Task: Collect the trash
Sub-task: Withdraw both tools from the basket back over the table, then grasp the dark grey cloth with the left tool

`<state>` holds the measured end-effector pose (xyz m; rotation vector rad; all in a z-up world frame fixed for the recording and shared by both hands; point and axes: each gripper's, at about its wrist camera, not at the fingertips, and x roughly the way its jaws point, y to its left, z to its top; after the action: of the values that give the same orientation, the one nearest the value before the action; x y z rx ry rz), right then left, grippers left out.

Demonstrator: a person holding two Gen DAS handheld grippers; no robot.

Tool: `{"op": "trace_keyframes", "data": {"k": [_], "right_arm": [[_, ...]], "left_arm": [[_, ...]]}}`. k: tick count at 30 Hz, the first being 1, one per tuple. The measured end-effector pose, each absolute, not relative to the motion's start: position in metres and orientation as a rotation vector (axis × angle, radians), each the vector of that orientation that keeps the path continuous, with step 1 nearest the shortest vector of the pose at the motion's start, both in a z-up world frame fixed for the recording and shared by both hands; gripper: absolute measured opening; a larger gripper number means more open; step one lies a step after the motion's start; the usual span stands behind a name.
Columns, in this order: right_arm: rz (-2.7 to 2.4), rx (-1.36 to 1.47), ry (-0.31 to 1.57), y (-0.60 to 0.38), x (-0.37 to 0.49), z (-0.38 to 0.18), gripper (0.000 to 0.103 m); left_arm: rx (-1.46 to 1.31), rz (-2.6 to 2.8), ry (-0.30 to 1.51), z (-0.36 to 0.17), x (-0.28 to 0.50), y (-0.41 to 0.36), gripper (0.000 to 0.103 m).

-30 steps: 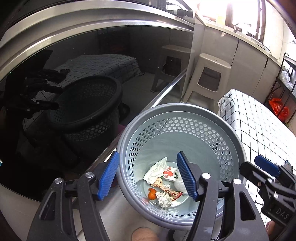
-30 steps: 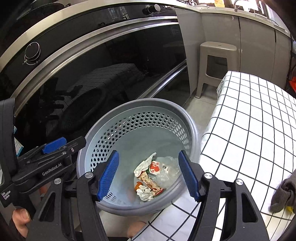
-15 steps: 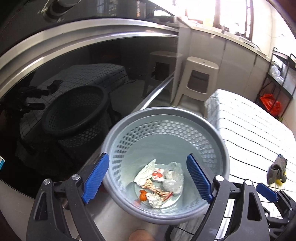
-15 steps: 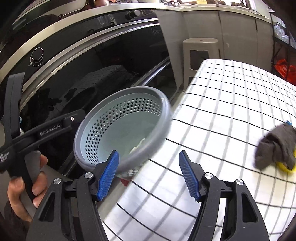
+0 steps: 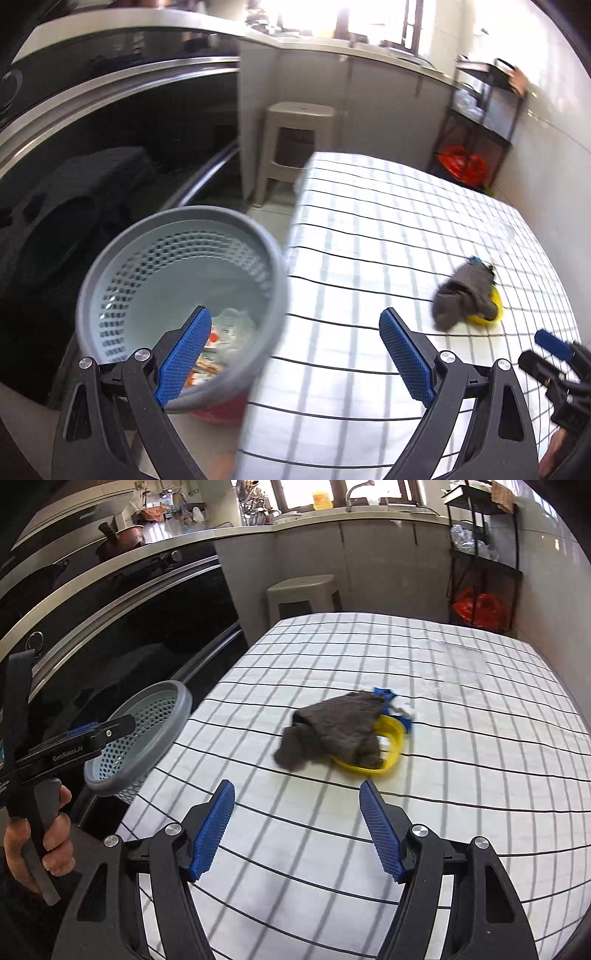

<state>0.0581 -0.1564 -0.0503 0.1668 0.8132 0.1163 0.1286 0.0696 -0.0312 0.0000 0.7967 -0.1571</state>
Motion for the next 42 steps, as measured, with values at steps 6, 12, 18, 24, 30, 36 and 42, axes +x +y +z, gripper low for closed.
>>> {"op": "trace_keyframes", "data": {"k": [6,12,18,24,30,36,42], "right_arm": [[0.026,0.182,0.799,-0.223,0.048,-0.048,0.069],[-0.001,0.256,0.77,-0.268,0.072,-0.042,0.069],[-0.007,0.34,0.732,-0.296,0.093,-0.049,0.069],[-0.014,0.395,0.768,-0.314,0.095,-0.069,0.069],[0.001,0.417,0.805,-0.316,0.103,-0.084,0.069],[0.028,0.399,0.81,-0.306,0.108,-0.084,0.069],[0.032,0.4,0.813,-0.305,0.106,-0.085,0.069]], "left_arm": [[0.071,-0.237,0.806,-0.034,0.123,0.006,0.09],[0.168,-0.275,0.796,-0.033,0.129,-0.05,0.093],[0.196,-0.32,0.814,-0.042,0.152,-0.097,0.093],[0.227,-0.334,0.824,-0.062,0.167,-0.122,0.093],[0.267,-0.32,0.848,-0.081,0.172,-0.127,0.093],[0.247,-0.314,0.848,-0.086,0.182,-0.125,0.095],[0.214,-0.373,0.88,-0.091,0.186,-0.132,0.067]]}}
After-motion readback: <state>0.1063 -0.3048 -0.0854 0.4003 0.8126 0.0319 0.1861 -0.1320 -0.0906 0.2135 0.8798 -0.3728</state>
